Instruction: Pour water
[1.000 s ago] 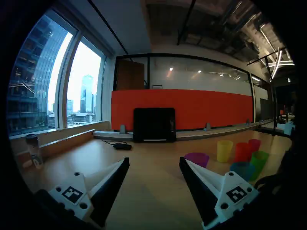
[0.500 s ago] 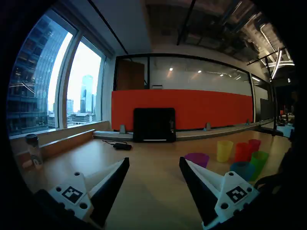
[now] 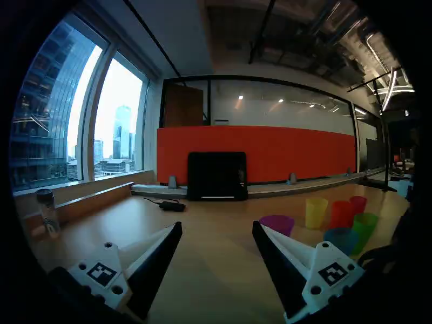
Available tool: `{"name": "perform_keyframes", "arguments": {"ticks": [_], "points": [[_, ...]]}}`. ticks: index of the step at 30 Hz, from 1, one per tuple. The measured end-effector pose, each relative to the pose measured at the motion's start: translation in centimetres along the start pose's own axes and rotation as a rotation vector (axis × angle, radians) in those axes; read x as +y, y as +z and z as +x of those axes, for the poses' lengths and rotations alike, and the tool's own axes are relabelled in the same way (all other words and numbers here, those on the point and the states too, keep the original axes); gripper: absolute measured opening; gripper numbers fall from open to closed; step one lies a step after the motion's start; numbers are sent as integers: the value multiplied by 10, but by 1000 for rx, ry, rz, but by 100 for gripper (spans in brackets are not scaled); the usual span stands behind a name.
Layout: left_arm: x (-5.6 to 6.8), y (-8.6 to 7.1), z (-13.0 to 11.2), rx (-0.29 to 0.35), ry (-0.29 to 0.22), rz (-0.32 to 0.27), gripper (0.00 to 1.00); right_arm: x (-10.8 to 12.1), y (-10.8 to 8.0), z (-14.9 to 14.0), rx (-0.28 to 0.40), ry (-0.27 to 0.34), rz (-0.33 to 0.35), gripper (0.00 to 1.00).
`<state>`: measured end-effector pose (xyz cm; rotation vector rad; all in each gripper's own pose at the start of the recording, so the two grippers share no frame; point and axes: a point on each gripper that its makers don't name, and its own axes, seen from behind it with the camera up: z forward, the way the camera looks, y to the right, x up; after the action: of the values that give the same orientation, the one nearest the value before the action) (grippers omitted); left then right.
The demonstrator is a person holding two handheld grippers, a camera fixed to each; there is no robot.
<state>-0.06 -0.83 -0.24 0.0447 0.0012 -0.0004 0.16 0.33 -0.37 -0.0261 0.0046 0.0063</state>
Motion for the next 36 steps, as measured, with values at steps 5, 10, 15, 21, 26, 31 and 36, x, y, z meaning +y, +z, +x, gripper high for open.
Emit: {"name": "perform_keyframes", "arguments": {"ticks": [5,10,15,21,26,31,36], "points": [[0,-1,0,0,0,0,97,1,0,0,0,0,0,99],[0,0,0,0,0,0,97,1,0,-1,-1,-1,-1,99],[-1,0,0,0,0,0,97,1,-1,-2,-2,-1,-1,99],[-1,0,0,0,0,0,97,1,-1,-3,-4,0,-1,99],[-1,0,0,0,0,0,97,1,-1,-1,-5,-1,-1,99],[-1,0,0,0,0,0,97,1,-1,-1,-5,-1,0,99],[-1,0,0,0,0,0,97,1,-1,-1,-5,-2,-1,99]]}}
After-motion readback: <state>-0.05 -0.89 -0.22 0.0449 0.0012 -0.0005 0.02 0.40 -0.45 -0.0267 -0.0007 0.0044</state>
